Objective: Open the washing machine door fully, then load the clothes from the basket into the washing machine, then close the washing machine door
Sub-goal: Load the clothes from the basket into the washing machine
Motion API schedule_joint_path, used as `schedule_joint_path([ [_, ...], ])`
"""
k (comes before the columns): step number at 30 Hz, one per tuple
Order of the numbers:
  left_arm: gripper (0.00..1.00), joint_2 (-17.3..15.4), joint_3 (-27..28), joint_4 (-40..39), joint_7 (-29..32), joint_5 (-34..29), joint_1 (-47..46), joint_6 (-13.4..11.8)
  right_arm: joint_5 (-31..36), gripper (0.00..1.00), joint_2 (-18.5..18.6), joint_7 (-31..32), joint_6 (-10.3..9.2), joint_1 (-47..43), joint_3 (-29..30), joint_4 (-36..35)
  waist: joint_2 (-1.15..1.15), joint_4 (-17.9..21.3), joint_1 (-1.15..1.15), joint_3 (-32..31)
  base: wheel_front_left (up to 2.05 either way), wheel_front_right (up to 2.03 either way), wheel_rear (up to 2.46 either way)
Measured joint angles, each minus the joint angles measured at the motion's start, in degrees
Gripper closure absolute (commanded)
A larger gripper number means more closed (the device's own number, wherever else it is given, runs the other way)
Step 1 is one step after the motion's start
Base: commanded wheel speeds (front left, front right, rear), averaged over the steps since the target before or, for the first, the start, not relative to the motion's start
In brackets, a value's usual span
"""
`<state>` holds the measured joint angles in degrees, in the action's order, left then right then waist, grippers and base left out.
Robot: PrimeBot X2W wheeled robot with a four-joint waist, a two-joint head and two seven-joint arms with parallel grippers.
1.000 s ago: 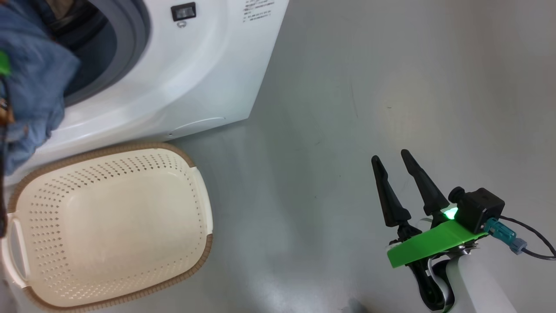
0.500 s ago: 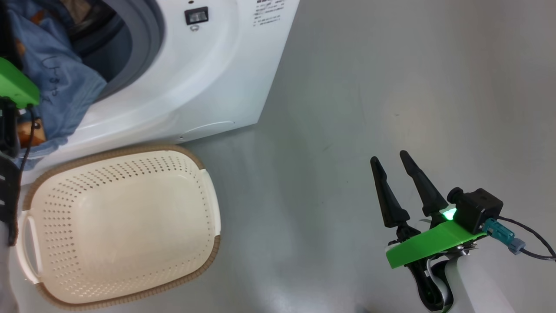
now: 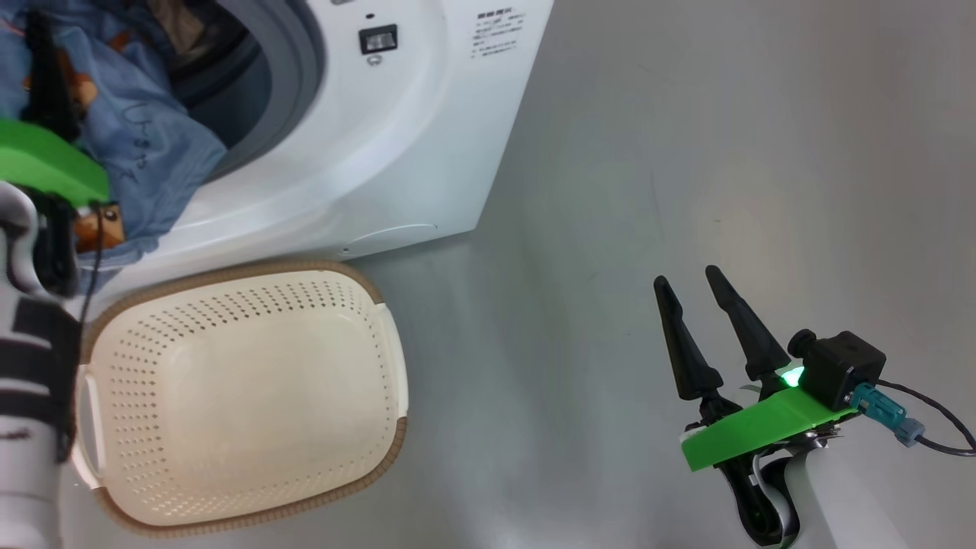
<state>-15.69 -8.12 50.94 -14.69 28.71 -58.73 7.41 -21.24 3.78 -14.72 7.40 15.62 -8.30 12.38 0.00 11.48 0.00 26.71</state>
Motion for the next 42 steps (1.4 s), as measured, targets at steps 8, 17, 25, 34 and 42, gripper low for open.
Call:
schedule_joint_path([
  [8,0.0,2.7,4.1,-9.6,0.0,-2.8,9.0,0.0,0.2,0.0,0.7,0.0,0.0,-0.3,0.8,0.0,0.0,-1.6,0.0,-1.3,0.0,0.0,0.0],
  [17,0.0,5.8,7.2,-18.4,0.0,-6.6,20.8,0.0,0.6,0.0,1.8,0.0,0.0,-0.7,2.3,-0.5,0.0,-4.2,0.0,-2.0,0.0,0.0,0.0],
  [25,0.0,7.8,10.0,-25.9,0.0,-7.9,31.8,0.0,0.6,0.0,2.2,0.0,0.0,-2.4,3.5,-0.6,0.0,-6.4,0.0,-3.0,0.0,0.0,0.0],
  [34,0.0,9.8,13.0,-34.3,0.0,-9.5,45.6,0.0,0.6,0.0,3.0,0.0,0.0,-4.6,3.7,-0.4,0.0,-7.5,0.0,-5.8,0.0,0.0,0.0],
  [42,0.0,10.8,14.1,-37.7,0.0,-9.8,49.7,0.0,0.6,0.0,3.2,0.0,0.0,-5.0,3.8,-0.4,0.0,-8.1,0.0,-6.4,0.0,0.0,0.0],
])
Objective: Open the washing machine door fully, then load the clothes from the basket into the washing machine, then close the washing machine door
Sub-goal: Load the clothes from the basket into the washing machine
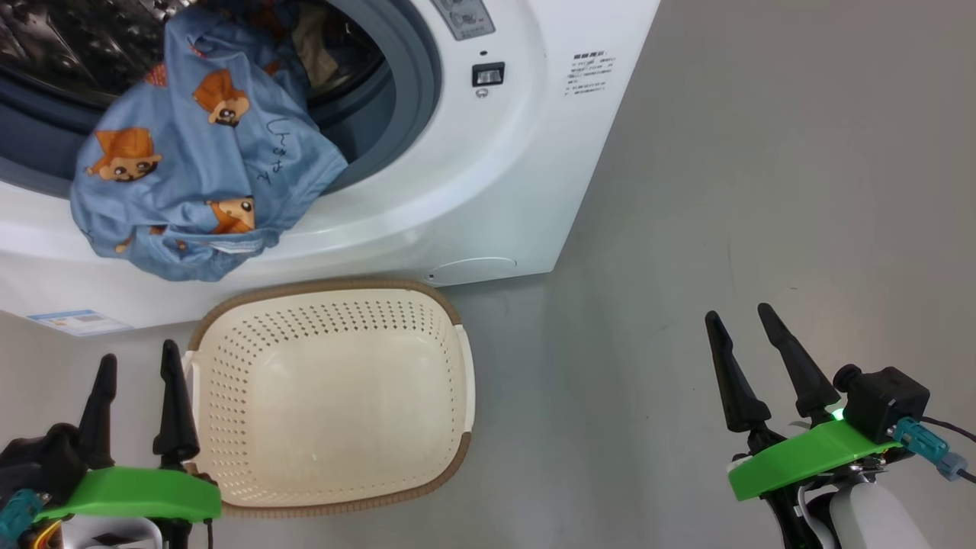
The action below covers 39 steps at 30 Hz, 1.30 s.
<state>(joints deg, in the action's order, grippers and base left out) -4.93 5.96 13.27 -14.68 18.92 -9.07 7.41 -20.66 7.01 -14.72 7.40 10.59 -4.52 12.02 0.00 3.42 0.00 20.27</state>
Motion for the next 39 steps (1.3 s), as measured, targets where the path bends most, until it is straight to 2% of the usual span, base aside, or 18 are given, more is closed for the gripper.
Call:
schedule_joint_path([
  [11,0.0,-1.2,-1.3,2.4,0.0,0.7,-2.1,0.0,0.0,0.0,-0.1,0.0,0.0,0.1,-0.1,-0.2,0.0,0.5,0.0,1.5,0.0,0.0,0.0],
  [19,0.0,-3.3,-4.2,9.7,0.0,1.4,-9.3,0.0,0.0,0.0,-0.4,0.0,0.0,0.5,-0.4,-0.3,0.0,1.5,0.0,3.2,0.0,0.0,0.0],
  [29,0.0,-5.2,-7.1,22.9,0.0,4.6,-19.3,0.0,0.0,0.0,-0.8,0.0,0.0,1.9,-1.6,-0.3,0.0,3.3,0.0,5.1,0.0,0.0,0.0],
  [39,0.0,-7.3,-7.3,31.0,0.0,6.4,-26.9,0.0,0.0,0.0,-1.0,0.0,0.0,2.5,-2.2,-0.4,0.0,4.7,0.0,6.5,0.0,0.0,0.0],
])
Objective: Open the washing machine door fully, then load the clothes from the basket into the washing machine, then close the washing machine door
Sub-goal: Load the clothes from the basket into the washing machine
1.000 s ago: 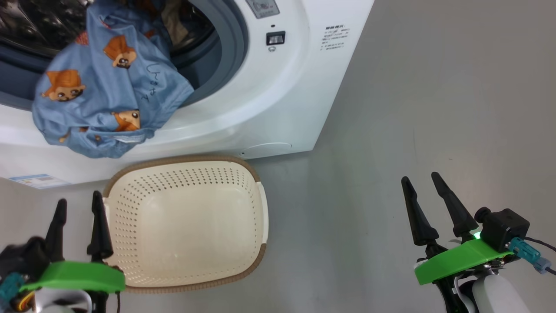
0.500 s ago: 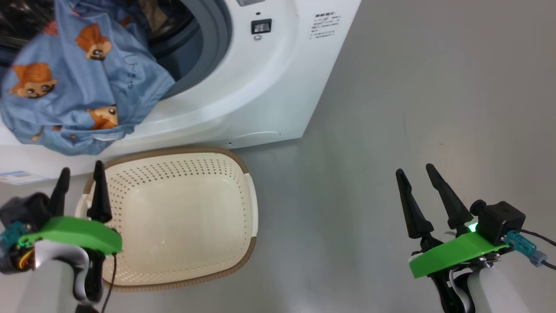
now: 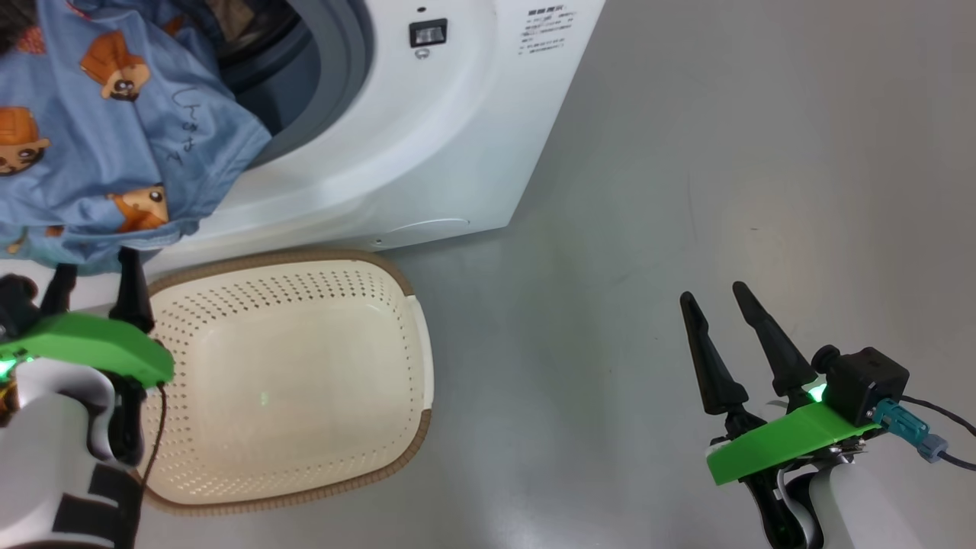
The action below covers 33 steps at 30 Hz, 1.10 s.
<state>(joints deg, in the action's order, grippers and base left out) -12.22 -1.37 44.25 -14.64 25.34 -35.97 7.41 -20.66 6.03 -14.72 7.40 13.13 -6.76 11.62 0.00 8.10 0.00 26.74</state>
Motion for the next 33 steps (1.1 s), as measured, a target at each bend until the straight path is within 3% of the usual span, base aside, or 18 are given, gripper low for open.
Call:
schedule_joint_path([
  [9,0.0,-1.7,-1.7,2.9,0.0,1.3,-3.7,0.0,0.0,0.0,0.0,0.0,0.0,0.7,-0.3,0.0,0.0,1.0,0.0,0.4,0.0,0.0,0.0],
  [10,0.07,-1.8,-1.8,3.1,0.0,1.4,-4.0,0.0,0.0,0.0,0.0,0.0,0.0,0.8,-0.3,0.0,0.0,1.0,0.0,0.5,0.0,0.0,0.0],
  [14,0.96,-2.3,-2.1,3.1,0.0,1.8,-4.4,0.0,0.0,0.0,0.0,0.0,0.0,1.0,-0.2,-0.1,0.0,1.2,0.0,0.7,0.0,0.0,0.0],
  [15,1.0,-2.3,-2.1,3.0,0.0,2.0,-4.4,0.0,0.0,0.0,0.0,0.0,0.0,1.0,-0.2,-0.1,0.0,1.2,0.0,0.8,0.0,0.0,0.0],
  [33,1.0,-2.5,-4.0,-7.6,0.0,3.5,-4.3,0.0,0.4,0.0,-0.7,0.0,0.0,1.3,0.2,-0.3,0.0,-0.3,0.0,1.5,0.0,0.0,0.0],
])
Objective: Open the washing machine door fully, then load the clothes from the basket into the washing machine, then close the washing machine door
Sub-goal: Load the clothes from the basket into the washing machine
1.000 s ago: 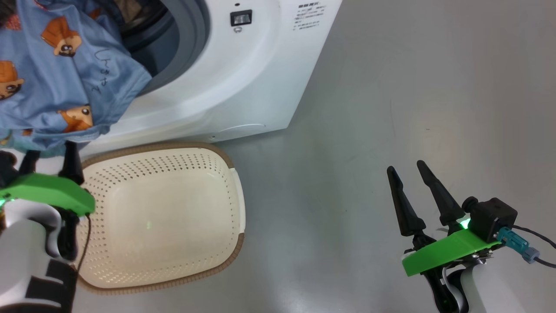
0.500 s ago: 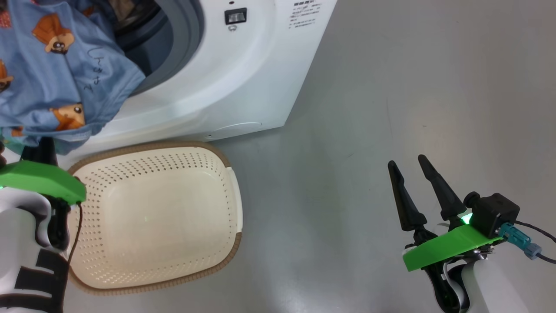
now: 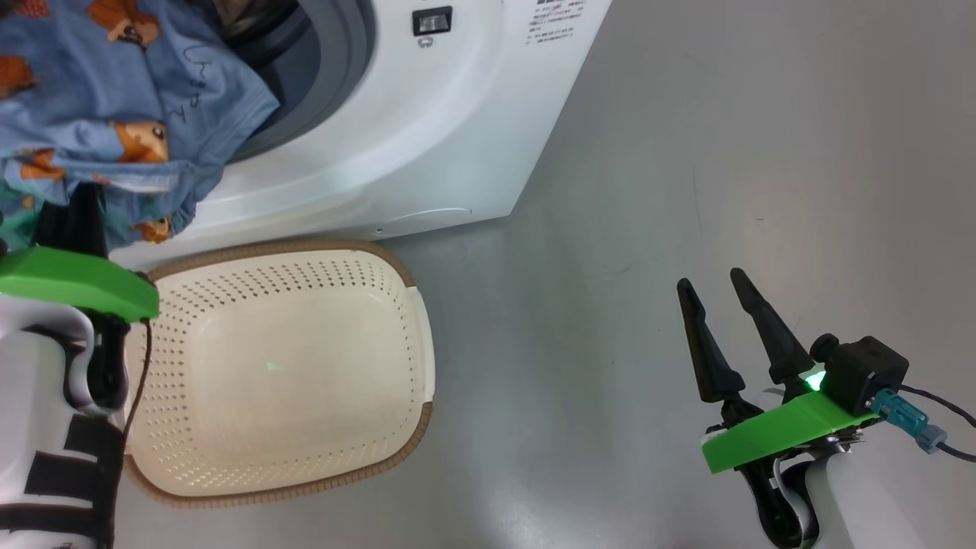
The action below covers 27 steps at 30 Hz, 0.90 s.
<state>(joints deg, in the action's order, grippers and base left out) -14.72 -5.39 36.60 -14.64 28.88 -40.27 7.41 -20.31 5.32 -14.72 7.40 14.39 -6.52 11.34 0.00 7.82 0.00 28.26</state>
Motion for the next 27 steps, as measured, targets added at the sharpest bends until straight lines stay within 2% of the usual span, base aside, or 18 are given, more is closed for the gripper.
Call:
schedule_joint_path([
  [8,1.0,-1.7,-3.5,-0.1,0.0,2.2,-5.5,0.0,0.0,0.0,-0.9,0.0,0.0,1.0,-0.2,0.0,0.0,1.3,0.0,0.6,0.0,0.0,0.0],
  [17,1.0,-4.2,-10.3,8.8,0.0,7.6,-14.6,0.0,-0.5,0.0,-1.7,0.0,0.0,1.0,-0.8,0.1,0.0,3.9,0.0,0.9,0.0,0.0,0.0],
  [22,1.0,-5.6,-9.8,12.2,0.0,9.3,-20.3,0.0,-0.6,0.0,-1.8,0.0,0.0,1.0,-1.7,0.1,0.0,5.3,0.0,0.9,0.0,0.0,0.0],
  [27,1.0,-7.0,-7.7,12.1,0.0,7.5,-23.5,0.0,-1.0,0.0,-2.0,0.0,0.0,1.0,-2.1,0.1,0.0,6.6,0.0,1.1,0.0,0.0,0.0],
])
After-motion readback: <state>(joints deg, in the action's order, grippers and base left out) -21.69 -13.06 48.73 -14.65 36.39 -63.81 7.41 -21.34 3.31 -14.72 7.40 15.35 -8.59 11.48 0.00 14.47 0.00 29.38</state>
